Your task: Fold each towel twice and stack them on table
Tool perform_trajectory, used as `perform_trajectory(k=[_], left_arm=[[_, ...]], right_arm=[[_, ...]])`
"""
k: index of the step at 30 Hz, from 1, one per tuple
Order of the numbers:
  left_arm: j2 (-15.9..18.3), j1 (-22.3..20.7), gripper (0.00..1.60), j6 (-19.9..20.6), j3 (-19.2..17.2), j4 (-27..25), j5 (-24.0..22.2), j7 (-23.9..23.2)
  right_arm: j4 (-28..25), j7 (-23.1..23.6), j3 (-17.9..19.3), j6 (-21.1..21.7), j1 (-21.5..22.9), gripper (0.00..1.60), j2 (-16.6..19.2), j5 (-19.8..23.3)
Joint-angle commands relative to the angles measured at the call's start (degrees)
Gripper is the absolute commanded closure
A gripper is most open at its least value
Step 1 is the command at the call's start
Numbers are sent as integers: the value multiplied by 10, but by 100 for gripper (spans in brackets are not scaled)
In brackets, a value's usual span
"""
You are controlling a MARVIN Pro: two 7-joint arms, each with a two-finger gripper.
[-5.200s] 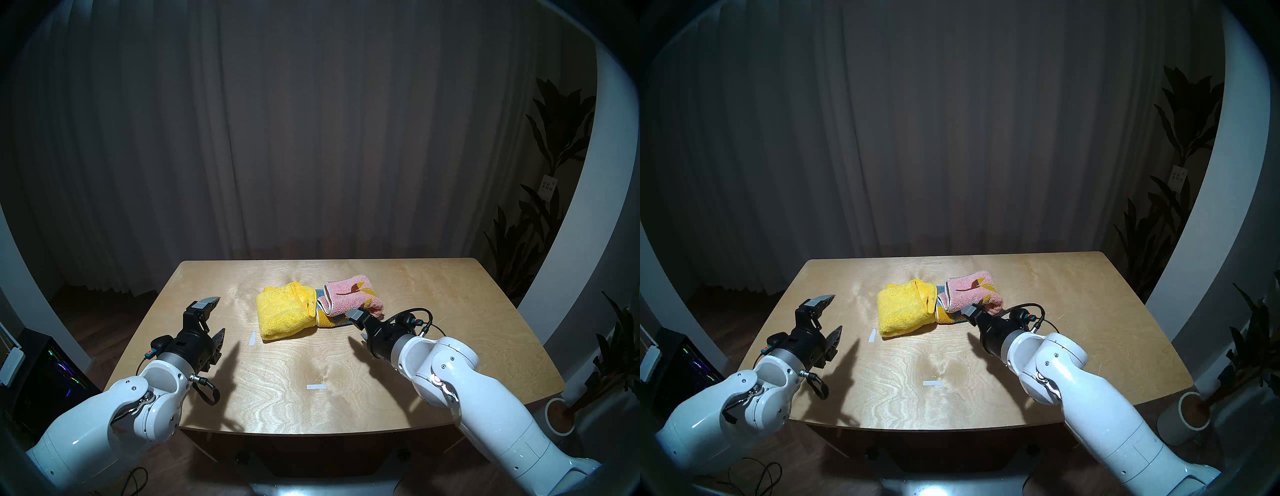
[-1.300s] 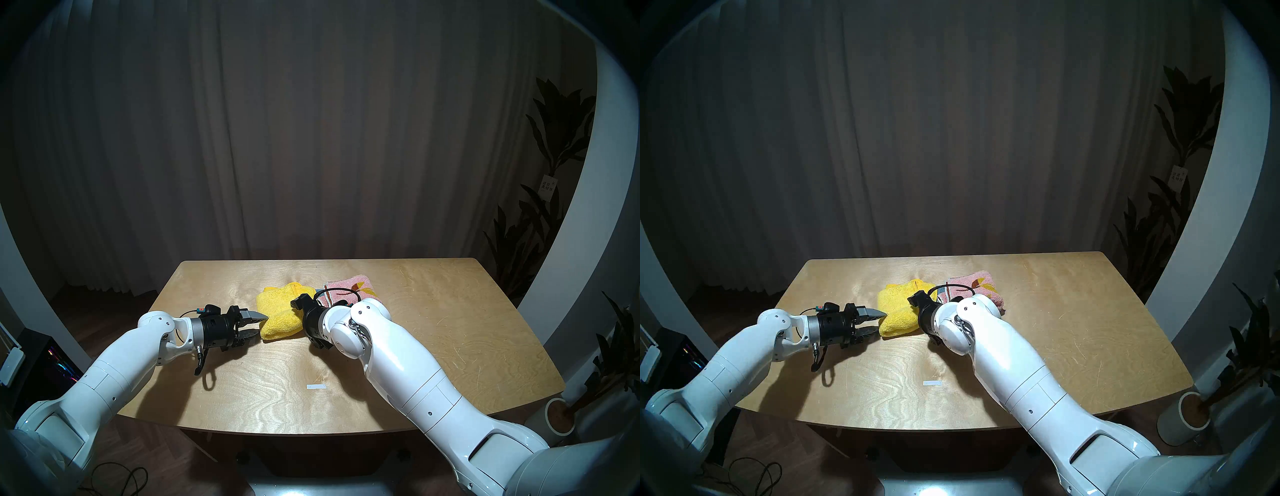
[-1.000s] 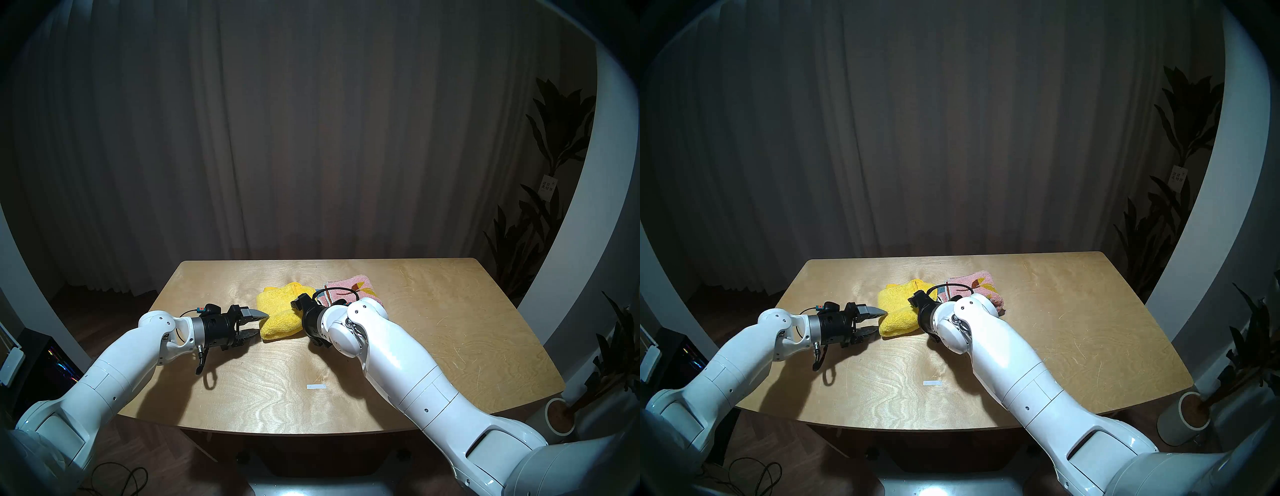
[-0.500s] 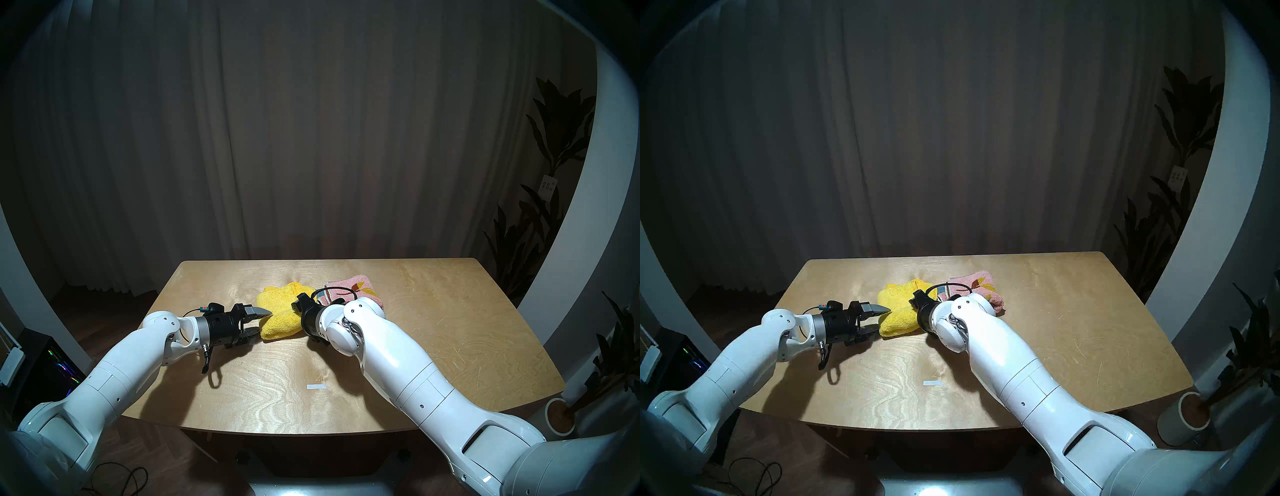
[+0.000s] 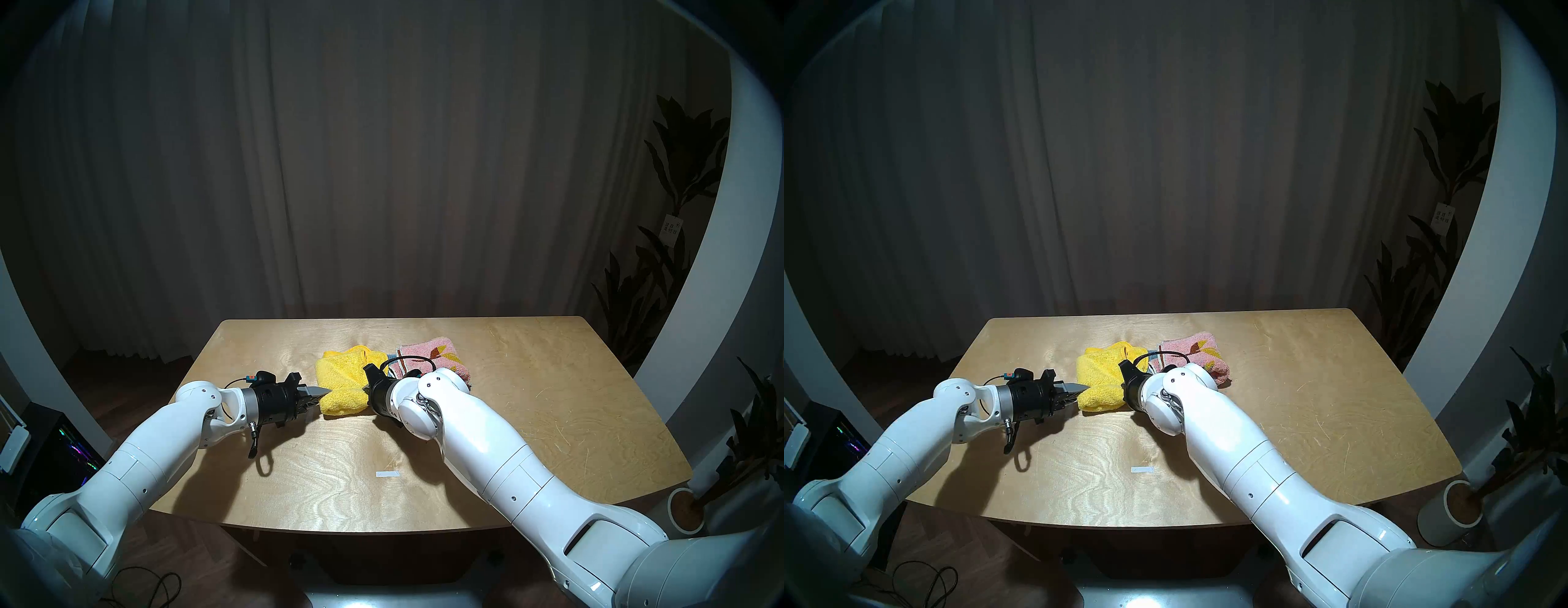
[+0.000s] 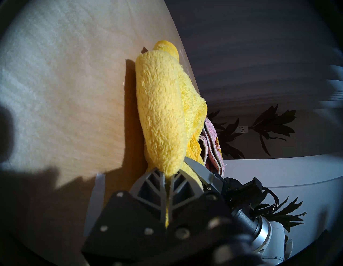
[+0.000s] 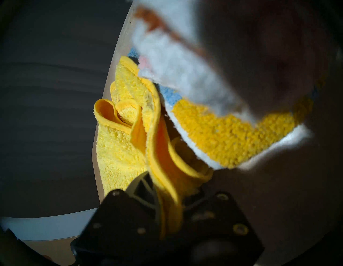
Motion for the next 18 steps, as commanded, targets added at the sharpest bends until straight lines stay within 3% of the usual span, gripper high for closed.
perform_trajectory(k=[1,11,18], left_arm=[[-19,61,160,-1,39,5,-5,13],[10,73,160,-26,22,-32,-48,-4],[49,100,160,-68,6,-97,-73,4]], right_arm=[[-24,14,-3,4,-3,160,1,-2],[-71,41,-5,0,-5,160,13,-20],[-97,58,0,-4,-6,160,20,-28]])
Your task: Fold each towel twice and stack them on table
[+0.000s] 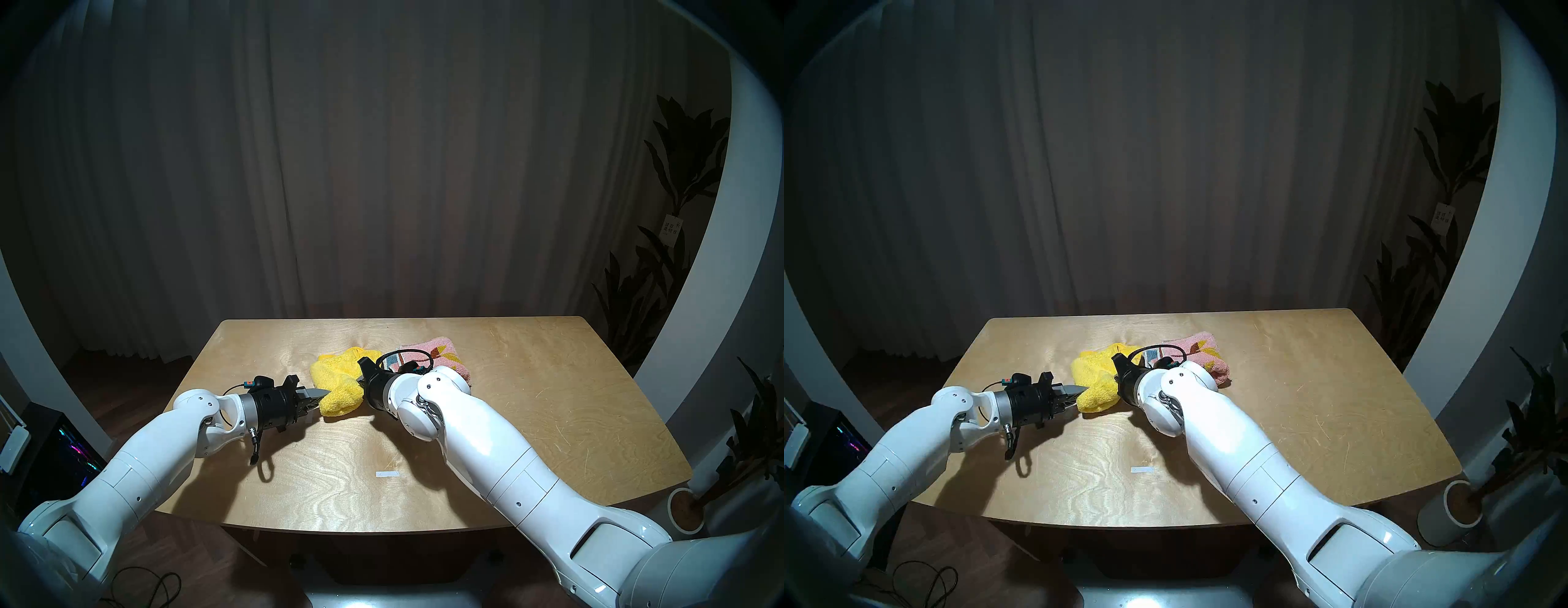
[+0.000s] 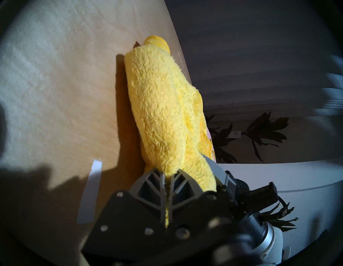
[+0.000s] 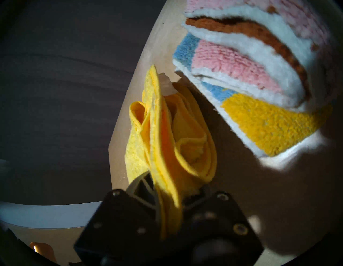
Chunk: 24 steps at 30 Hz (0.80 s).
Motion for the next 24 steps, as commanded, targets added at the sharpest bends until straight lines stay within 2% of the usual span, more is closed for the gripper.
perform_trajectory(k=[1,6,14,24], left_arm=[[29,64,160,-41,-4,-55,-20,4],[50,91,160,-106,-31,-94,-16,23],[57,113,160,-190,-69,-115,-15,36],[60,128,160,-219,-84,-144,-16,45]], right_arm=[[-46,22,8,-6,3,160,5,-5],[-62,20,11,-5,1,160,10,-5],[-63,32,9,-1,-5,160,17,-5],[-65,50,7,1,-4,160,25,-9]])
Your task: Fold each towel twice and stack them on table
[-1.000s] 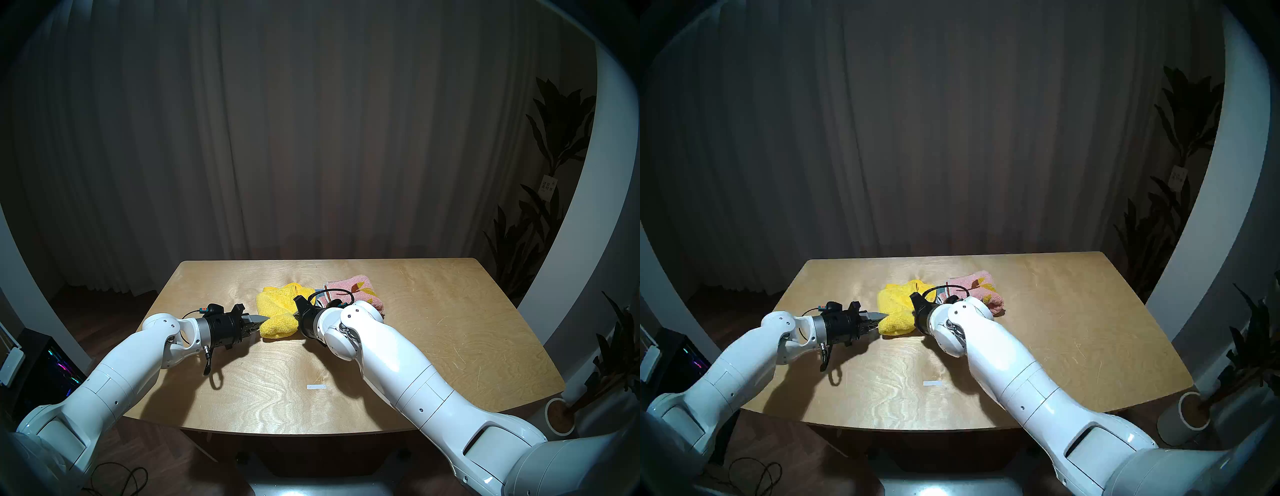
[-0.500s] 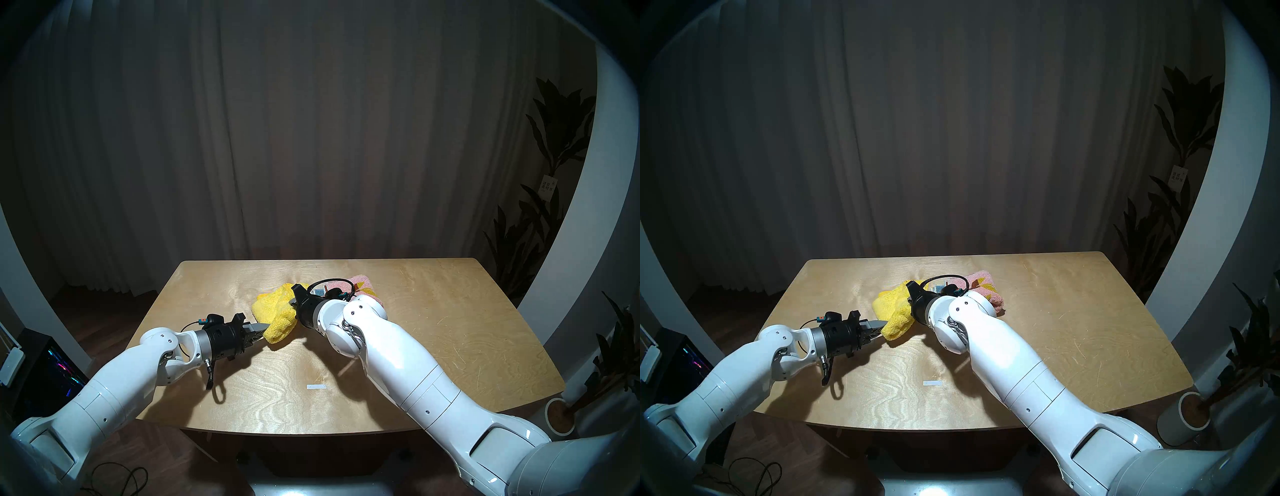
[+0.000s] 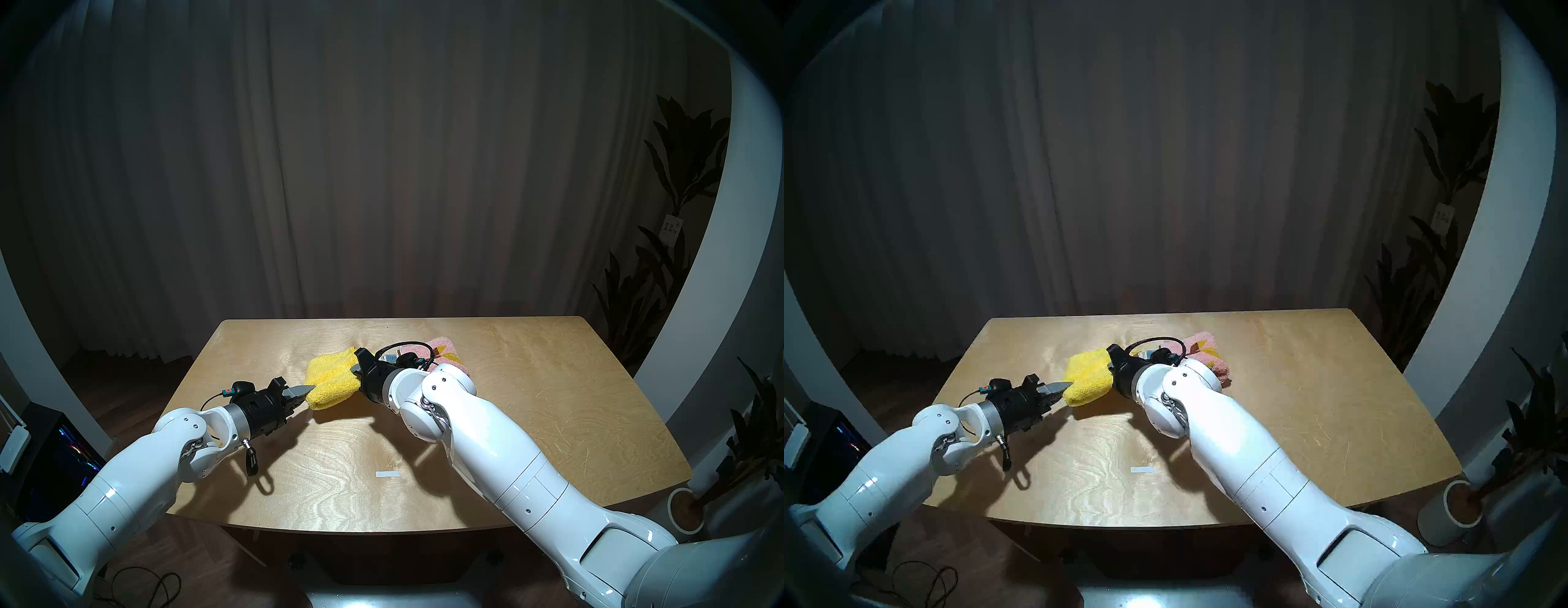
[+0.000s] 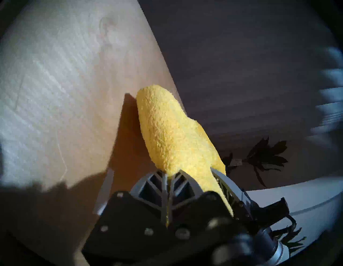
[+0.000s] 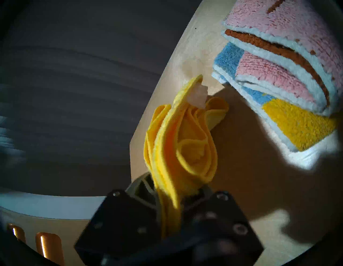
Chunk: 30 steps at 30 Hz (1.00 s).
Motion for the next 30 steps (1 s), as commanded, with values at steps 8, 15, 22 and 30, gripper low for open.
perform_trajectory(k=[8,15,22,30], left_arm=[[17,17,160,-45,-32,-25,9,-11],[19,14,160,-54,-39,-40,26,-26],[12,1,160,-55,-34,-46,44,-35],[-4,-23,160,-48,-19,-45,62,-34]], right_arm=[[-16,55,15,4,13,160,19,-6],[-24,88,21,5,11,160,35,-10],[-40,107,32,-1,4,160,53,-9],[-55,113,48,1,-2,160,74,-5]])
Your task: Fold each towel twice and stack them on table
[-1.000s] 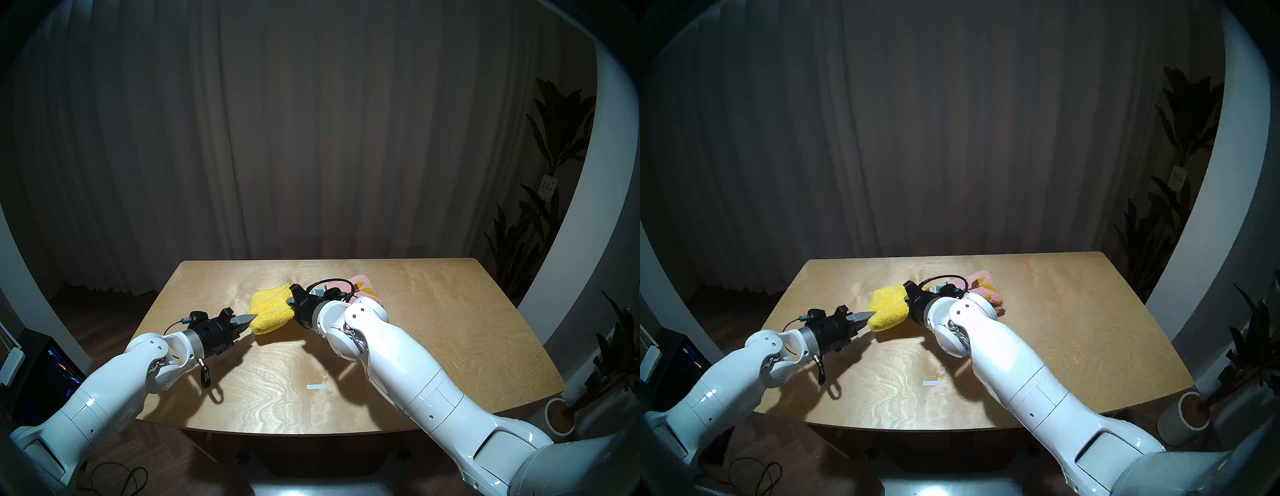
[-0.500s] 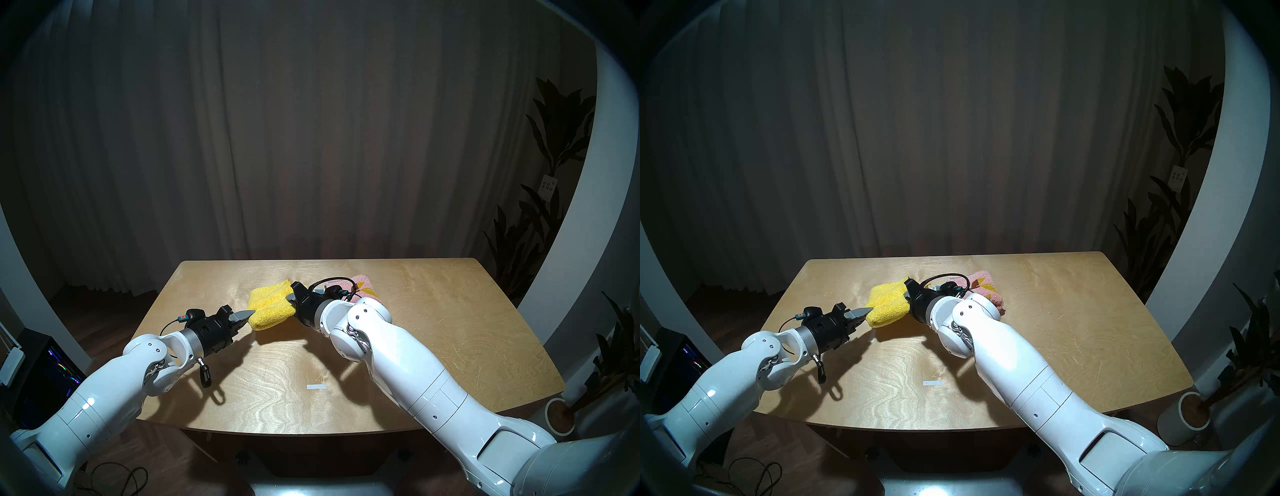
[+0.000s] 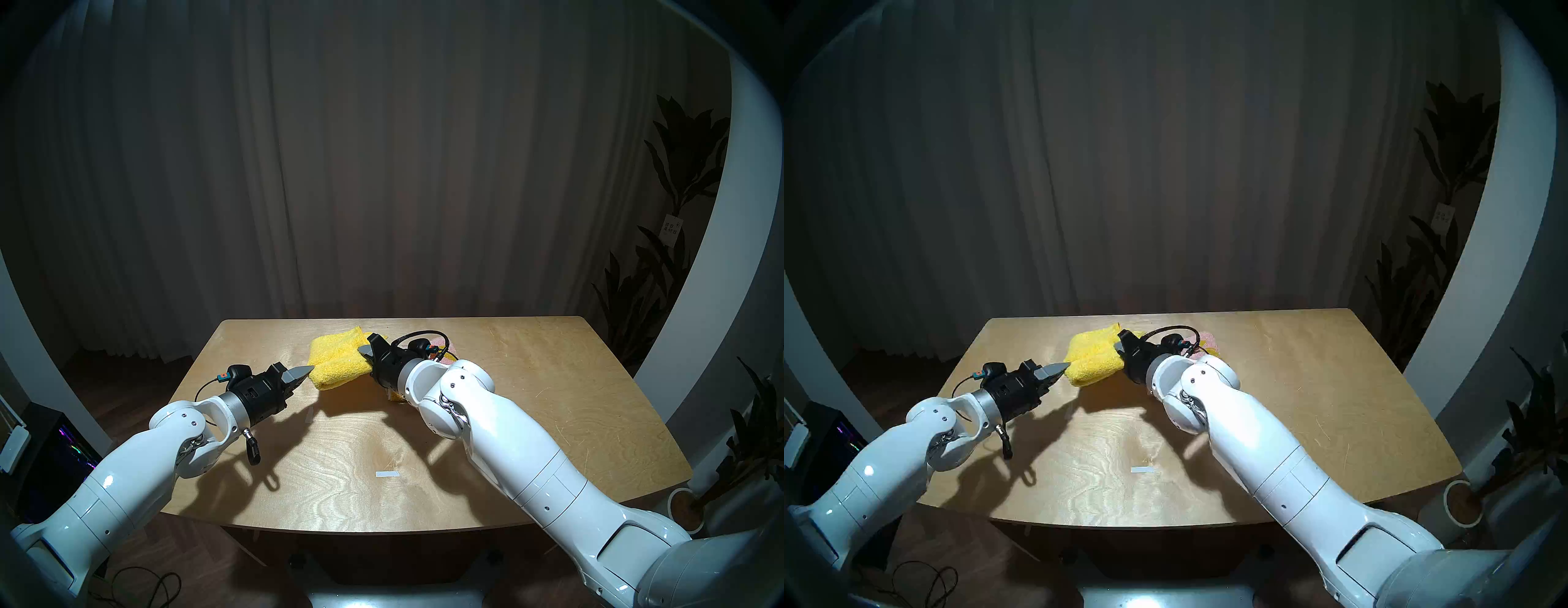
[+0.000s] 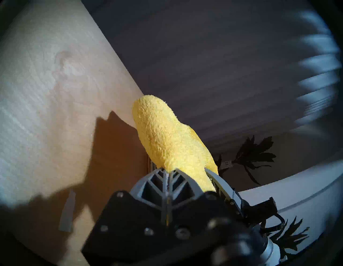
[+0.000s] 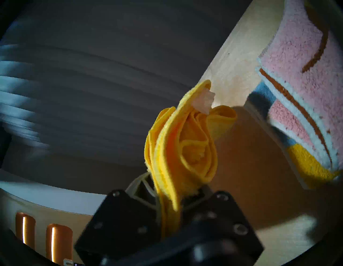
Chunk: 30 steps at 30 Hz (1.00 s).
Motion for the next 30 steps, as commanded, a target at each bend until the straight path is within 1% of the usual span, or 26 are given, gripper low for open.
perform_trajectory(k=[1,3,7,8,9,18,21,22,25,27,30], left_arm=[[-12,-37,160,0,5,5,20,-5],[-20,-45,160,3,9,7,19,0],[-32,-65,160,7,20,8,31,2],[-42,-75,160,9,25,10,33,4],[-42,-75,160,9,25,10,33,4],[-73,-112,160,20,53,28,49,11],[-80,-119,160,24,61,36,54,13],[-83,-121,160,24,63,40,53,17],[-86,-121,160,20,63,40,53,22],[-86,-120,160,19,62,40,54,25],[-85,-116,160,16,60,38,54,27]], right_arm=[[-26,16,30,-2,1,160,28,5],[-27,23,36,-5,-2,160,33,5],[-33,28,51,-9,-6,160,44,7],[-37,28,60,-10,-6,160,52,9],[-37,28,60,-10,-6,160,52,9],[-44,41,92,-12,-32,160,92,19],[-28,39,94,-5,-31,160,100,20],[-8,39,91,3,-24,160,101,21],[19,42,83,15,-13,160,102,18],[28,45,81,23,-8,160,103,16],[38,34,78,36,2,160,105,17]])
